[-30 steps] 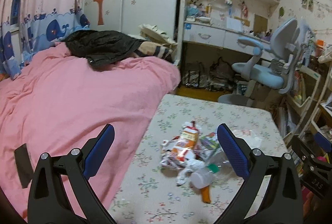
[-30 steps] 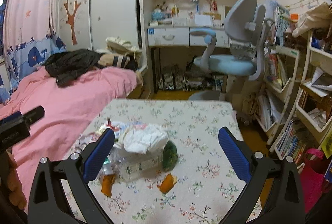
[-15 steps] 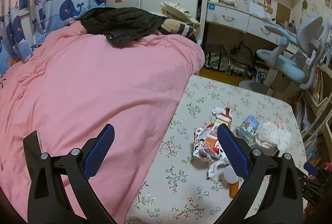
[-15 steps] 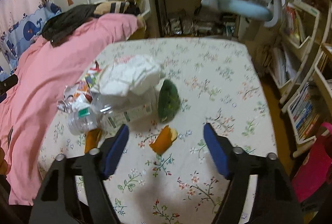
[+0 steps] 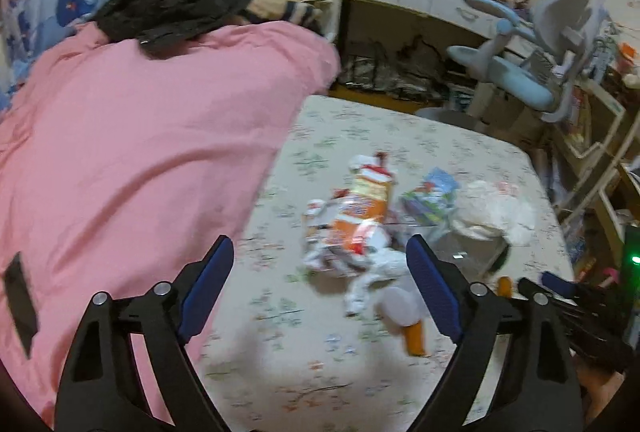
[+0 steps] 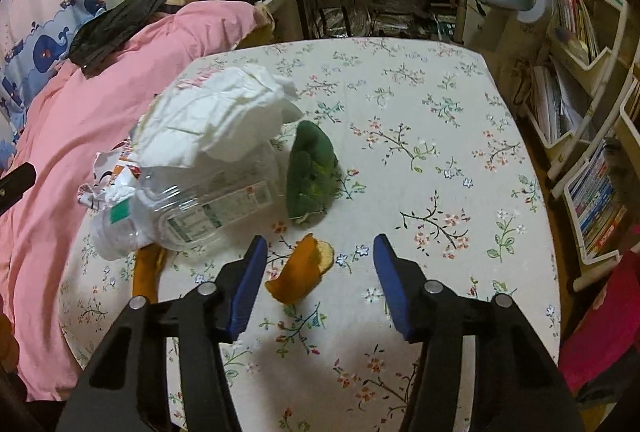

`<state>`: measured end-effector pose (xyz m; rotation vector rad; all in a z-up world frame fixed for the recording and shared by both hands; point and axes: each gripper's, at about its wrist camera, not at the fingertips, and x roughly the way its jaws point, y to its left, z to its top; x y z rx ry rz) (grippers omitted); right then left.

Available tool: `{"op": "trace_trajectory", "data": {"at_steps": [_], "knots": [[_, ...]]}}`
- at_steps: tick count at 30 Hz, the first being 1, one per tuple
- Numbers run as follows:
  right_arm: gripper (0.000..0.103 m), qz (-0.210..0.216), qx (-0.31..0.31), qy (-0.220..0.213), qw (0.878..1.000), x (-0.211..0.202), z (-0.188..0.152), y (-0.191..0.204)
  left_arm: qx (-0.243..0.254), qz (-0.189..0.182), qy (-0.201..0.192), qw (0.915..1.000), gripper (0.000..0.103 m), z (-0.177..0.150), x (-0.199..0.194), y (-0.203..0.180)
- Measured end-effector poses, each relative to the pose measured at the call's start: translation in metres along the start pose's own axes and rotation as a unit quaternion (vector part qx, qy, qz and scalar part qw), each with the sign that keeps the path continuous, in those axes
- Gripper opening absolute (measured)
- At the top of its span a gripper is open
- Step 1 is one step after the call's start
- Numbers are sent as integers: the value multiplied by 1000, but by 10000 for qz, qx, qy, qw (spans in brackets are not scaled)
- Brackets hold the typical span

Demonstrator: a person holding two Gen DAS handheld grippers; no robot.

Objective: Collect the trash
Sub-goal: 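Move the right tool to the orange peel while the left tool reaches the white plastic bag, then close the right tool on the orange peel while the left tool grips the white plastic bag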

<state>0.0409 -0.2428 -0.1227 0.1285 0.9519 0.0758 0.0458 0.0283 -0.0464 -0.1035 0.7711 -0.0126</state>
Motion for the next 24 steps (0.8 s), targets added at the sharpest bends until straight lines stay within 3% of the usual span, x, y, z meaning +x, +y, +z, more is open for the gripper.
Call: {"op": "trace_trajectory", "data": {"at_steps": [3,8,10,14,19,20,21,24], "knots": [[52,62,35,55,10000,6,1,-1,540,-296,-344,9975,84,3,-1,-31],[50,173,-16,198,9997,14,0,2,1129,-912,-380,9887,84,12,10,-82],[45,186,-72,265,9994,16,-1,1,1399,-960,-374,9848,84,14,20,-104],[36,289,-7,357,9989,18,-2,-7,1405,-1000,-166,9849,85,20,46,-128],[36,335,56,353,9988,17,-1,-17,1489,-886,99,9848,83,23,82,-149],[36,338,67,366,9987,18,0,-18,1482,-932,177,9844,68,23,87,-150],[36,345,68,375,9987,18,0,-19,1456,-1004,326,9837,45,22,93,-149],[36,353,29,413,9985,21,3,-17,1236,-1257,465,9832,28,20,98,-140]]}}
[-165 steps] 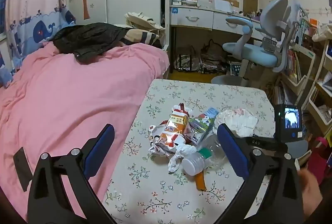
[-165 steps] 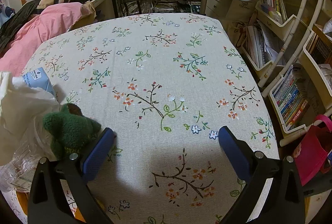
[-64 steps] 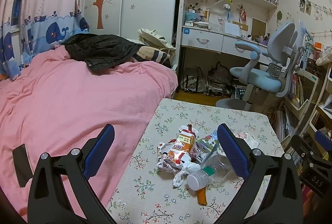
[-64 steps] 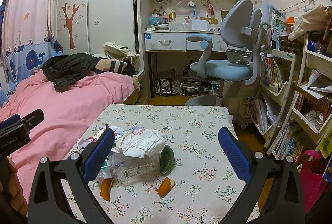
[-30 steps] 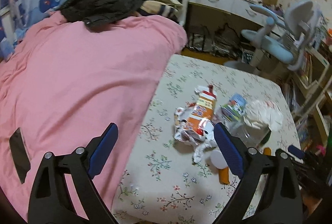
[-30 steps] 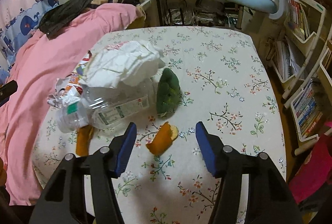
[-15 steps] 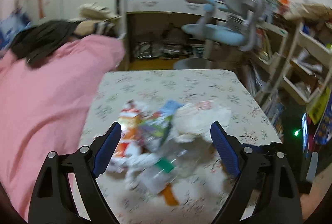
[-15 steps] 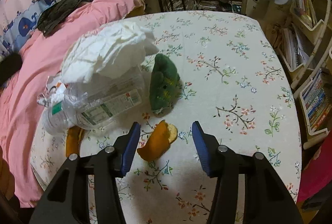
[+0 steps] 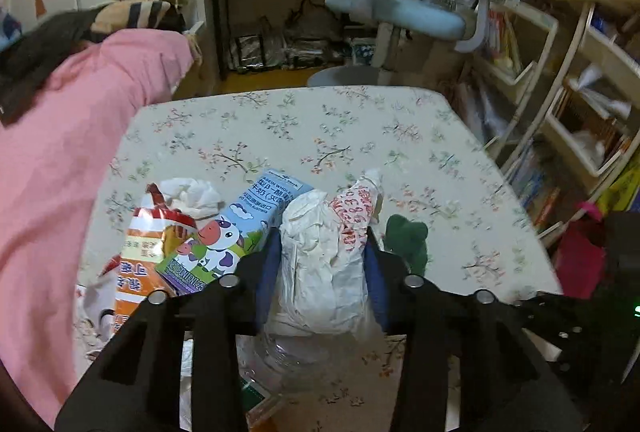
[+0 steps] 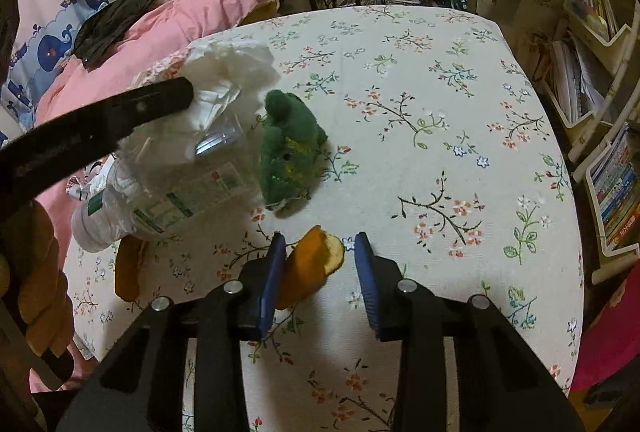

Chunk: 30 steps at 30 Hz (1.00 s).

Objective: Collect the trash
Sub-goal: 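Close the right tool on the orange peel while the left tool grips the white plastic bag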

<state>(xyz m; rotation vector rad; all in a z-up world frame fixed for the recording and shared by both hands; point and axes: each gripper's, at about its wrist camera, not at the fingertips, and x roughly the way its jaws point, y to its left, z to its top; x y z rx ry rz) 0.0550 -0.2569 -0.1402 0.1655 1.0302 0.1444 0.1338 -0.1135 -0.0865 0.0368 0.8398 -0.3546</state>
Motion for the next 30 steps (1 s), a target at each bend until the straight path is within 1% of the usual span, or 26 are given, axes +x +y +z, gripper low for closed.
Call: {"op": "trace_trajectory", "data": {"at_steps": [2,4,6,8,9,13,16,23,28,30], "knots": [[32,14,-14,40,10000,1,1,2,-85,-66,-52,9999,24,0,-6,6],[29,10,-33,73,10000,2,0,5,-237,-168,-194,9994,22,1,-17,15],[21,45,-38,78,10000,2,1,6,-427,-291,-371,9980,21,0,-35,26],[15,96,-56,48,9999,-1,0,8,-641,-491,-553,9952,21,-2,-53,37],[14,113,-80,30,9999,-2,-1,8,-739,-561,-669,9934,21,-4,-63,42],[7,219,-70,-75,9997,-12,-6,9,-906,-662,-1042,9882,21,-14,-104,56],[5,424,75,-210,9989,-23,-8,9,-924,-646,-1183,9866,21,-24,-124,60],[5,819,228,-779,9933,-62,-11,18,-1059,-670,-1343,9830,21,-52,-165,73],[5,1130,344,-962,9883,-72,-13,20,-1307,-739,-1393,9788,21,-80,-188,87],[5,1302,390,-1052,9851,-77,-14,20,-1298,-696,-1379,9794,21,-89,-193,87]]}}
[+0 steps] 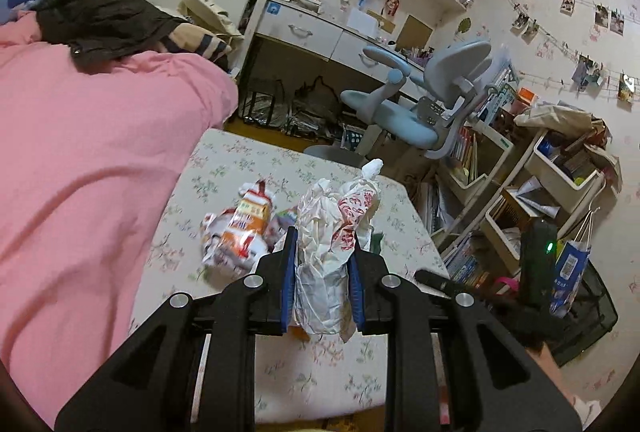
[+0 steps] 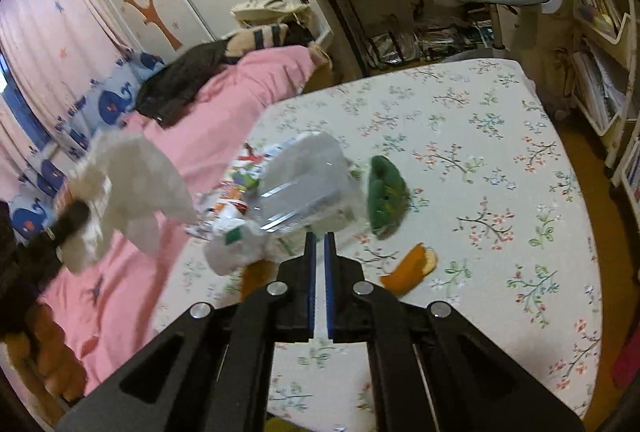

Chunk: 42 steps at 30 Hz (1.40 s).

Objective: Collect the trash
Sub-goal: 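Close the right tool on the orange peel while the left tool grips the white plastic bag, then carry peel and bag over the yellow bucket and open both tools to drop them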

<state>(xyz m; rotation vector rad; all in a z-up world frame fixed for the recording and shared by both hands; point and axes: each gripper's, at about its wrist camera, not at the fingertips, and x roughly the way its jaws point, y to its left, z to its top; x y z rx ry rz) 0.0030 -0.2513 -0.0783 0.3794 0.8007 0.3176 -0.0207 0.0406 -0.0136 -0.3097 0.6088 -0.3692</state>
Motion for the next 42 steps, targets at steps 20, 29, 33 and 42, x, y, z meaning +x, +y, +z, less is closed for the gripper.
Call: {"op": "trace_trajectory", "data": {"at_steps": [20,29,33,42], "knots": [[33,-1414,42,840,9864,68,-11,-29,236,55,38,9997,22,-21,-15,-12],[18,-1209,-436,658,9895,40,-21,-11,377,-6,-52,9993,22,-24,-22,-18],[18,-973,-557,390,9929,16,-26,2,262,-98,-74,9996,22,-28,-28,-17],[18,-174,-808,227,9963,-23,-70,43,241,-200,-30,9995,22,-50,-59,-26]]}}
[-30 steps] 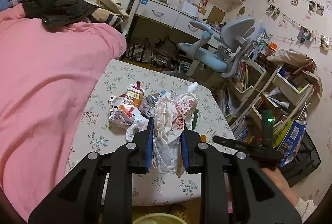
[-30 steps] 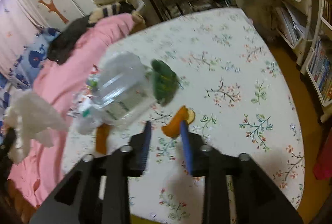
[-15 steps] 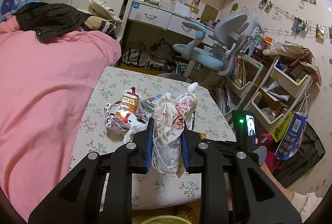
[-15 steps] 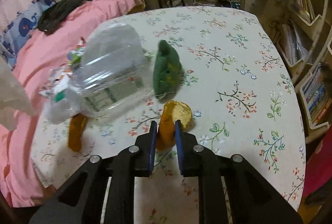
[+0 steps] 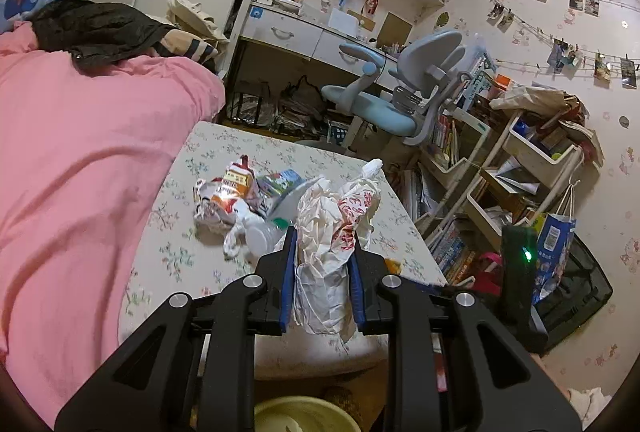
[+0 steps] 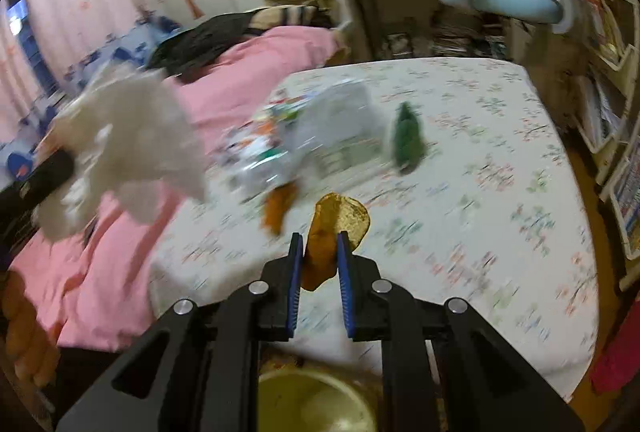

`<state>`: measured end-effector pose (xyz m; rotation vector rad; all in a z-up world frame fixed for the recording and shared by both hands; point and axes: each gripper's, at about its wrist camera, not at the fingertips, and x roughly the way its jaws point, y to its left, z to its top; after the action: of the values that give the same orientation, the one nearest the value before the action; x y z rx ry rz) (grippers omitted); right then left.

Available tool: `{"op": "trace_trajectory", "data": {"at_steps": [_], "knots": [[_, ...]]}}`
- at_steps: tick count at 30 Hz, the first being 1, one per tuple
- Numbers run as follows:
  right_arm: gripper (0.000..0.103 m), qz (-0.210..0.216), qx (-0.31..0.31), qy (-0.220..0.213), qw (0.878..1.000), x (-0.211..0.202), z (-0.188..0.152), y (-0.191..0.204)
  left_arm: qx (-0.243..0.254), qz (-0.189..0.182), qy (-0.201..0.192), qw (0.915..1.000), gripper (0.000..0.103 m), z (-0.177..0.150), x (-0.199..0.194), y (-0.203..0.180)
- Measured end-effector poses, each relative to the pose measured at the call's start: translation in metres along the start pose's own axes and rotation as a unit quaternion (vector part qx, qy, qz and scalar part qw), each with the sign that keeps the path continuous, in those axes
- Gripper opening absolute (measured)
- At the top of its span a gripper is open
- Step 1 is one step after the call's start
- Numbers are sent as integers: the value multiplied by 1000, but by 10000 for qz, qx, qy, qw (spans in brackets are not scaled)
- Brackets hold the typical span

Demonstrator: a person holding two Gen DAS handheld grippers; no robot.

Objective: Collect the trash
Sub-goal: 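Carry peel and bag over the yellow bucket and open both tools to drop them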

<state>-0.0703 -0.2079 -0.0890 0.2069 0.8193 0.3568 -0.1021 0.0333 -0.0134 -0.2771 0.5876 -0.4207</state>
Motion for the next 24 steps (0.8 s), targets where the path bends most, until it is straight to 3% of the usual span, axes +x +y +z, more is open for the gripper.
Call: {"op": "trace_trajectory", "data": {"at_steps": [4,11,15,16,17,24], "knots": [[18,296,-216,261,9990,-4,-29,20,-40,13,116,9999,22,-16,-14,-3],[19,700,-599,1161,9890,-2,-88,47,-122,113,421,9990,22,-49,-31,-6],[28,755,-642,1580,9824,-3,-116,55,-151,140,555,9982,22,-64,-38,-9],[40,754,-617,1582,9826,-5,-119,55,-160,145,592,9980,22,-68,-40,-11],[45,763,-566,1514,9839,-10,-121,54,-162,146,615,9979,22,-70,-41,-12],[47,588,40,645,9962,-41,-106,32,-161,223,901,9956,22,-93,-45,-21]]}}
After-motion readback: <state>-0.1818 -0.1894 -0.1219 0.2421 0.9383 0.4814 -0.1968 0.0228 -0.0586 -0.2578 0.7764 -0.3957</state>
